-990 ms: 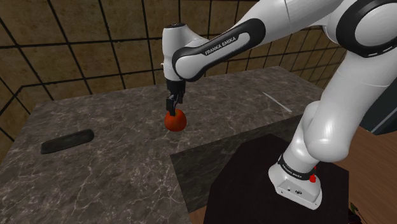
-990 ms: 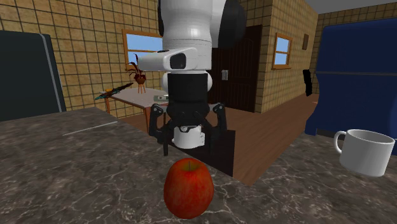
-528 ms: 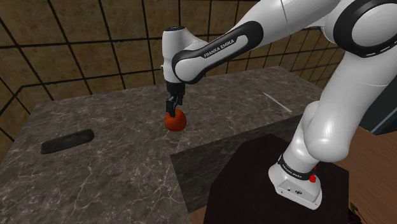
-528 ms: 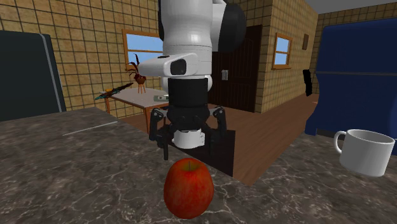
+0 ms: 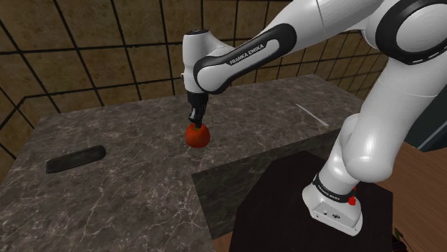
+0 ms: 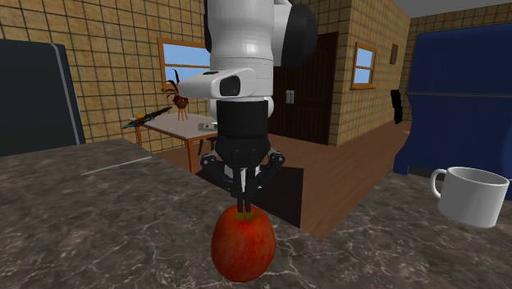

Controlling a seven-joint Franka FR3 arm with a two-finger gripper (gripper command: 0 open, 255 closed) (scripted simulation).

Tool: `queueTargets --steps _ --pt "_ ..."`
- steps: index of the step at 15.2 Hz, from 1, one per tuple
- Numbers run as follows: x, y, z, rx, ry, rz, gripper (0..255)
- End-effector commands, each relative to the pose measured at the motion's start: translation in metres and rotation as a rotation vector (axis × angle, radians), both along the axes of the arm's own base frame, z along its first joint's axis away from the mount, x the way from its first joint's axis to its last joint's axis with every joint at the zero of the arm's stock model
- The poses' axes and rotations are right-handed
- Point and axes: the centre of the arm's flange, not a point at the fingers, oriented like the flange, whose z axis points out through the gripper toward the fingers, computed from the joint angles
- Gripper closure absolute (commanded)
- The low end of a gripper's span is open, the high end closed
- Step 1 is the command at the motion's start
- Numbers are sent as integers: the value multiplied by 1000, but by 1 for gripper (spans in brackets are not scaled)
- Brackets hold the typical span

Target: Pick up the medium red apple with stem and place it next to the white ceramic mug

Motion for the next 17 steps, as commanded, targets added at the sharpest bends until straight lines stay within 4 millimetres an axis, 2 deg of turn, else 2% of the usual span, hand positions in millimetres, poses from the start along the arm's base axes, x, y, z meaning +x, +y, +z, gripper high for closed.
queueTargets --steps 1,3,17 --pt "0 0 -1 0 1 0 255" --pt "0 0 -1 0 1 0 255" --pt "0 0 73 0 1 0 255"
